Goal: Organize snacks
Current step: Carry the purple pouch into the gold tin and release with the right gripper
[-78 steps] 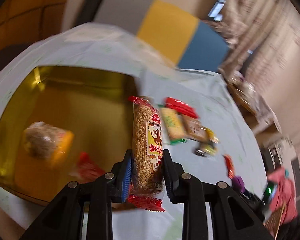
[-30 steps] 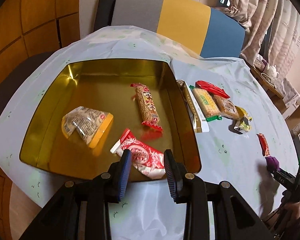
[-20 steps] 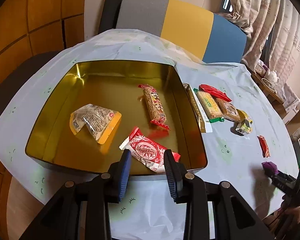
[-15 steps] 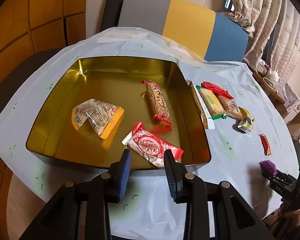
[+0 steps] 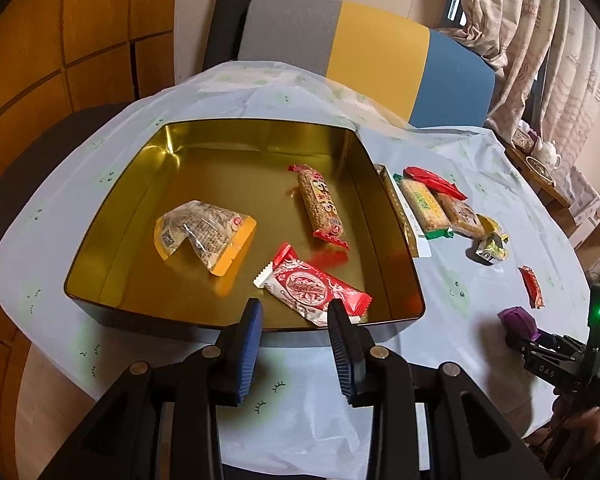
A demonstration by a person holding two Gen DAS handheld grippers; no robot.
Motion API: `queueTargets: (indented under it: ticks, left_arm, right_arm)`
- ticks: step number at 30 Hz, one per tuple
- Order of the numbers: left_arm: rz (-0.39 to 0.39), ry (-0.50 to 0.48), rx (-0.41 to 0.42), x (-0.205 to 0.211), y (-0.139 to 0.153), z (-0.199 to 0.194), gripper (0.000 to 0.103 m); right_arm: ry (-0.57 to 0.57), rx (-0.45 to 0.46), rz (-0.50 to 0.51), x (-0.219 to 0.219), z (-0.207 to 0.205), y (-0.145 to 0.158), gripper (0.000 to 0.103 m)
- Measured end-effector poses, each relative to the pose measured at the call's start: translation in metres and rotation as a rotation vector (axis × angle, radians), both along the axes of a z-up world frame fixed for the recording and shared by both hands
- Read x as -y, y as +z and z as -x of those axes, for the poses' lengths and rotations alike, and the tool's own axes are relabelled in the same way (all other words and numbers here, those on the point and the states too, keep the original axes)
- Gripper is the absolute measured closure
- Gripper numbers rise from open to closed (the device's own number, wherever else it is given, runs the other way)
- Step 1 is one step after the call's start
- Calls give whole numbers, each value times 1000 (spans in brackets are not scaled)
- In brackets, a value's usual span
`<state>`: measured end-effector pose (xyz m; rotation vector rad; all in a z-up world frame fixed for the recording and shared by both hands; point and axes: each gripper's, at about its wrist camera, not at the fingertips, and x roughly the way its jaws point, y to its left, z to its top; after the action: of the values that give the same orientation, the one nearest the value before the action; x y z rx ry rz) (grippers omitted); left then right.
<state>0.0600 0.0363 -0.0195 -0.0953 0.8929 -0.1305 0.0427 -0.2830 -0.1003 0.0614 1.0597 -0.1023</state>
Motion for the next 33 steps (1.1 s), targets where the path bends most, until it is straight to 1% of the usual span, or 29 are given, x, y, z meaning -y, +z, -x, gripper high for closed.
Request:
queueTargets:
  ticks: [2,4,9,12,15,18,21,24,25,27,29,32,33]
  left_arm:
    - [4,0,7,-1,1,1,69]
    - [3,3,9,-2,2,2,69]
    - [6,6,12,-4,3,5,69]
    - [-2,10,17,-6,4,7,69]
    - [-7,23,20,-9,5,8,69]
    - [-13,46,43,-15,10,10,69]
    - [-12,76,53,-23,12,11,69]
    - [-14,102,53,-31,10,11,69]
    - [-13,109,49,-33,9,11,69]
    - [-5,125,42,-38,7,10,69]
    - [-2,130,36,-41,5,9,69]
    - [-2,131,34,-44,3,10,69]
    - [-5,131,30,-44,2,10,69]
  right_arm:
    - [16,-1,-22,-5,-4,3,47]
    - [45,14,-12,-15,-6,8,47]
    - [100,23,-25,-36,-19,15,47]
    - [142,43,-61,-52,-30,25,47]
    - [214,78,-73,-77,-41,41,47]
    - [303,118,-91,-106,-54,58,47]
    - [373,138,-130,-131,-63,71,47]
    - [430,158,-140,-155,-72,81,47]
    - [451,159,-157,-164,-76,84,47]
    - [485,155,-185,-178,-83,86,47]
    - [515,153,-165,-196,-92,85,47]
    - [566,108,-161,-221,-106,73,46]
    - [571,97,-145,-226,-109,68,46]
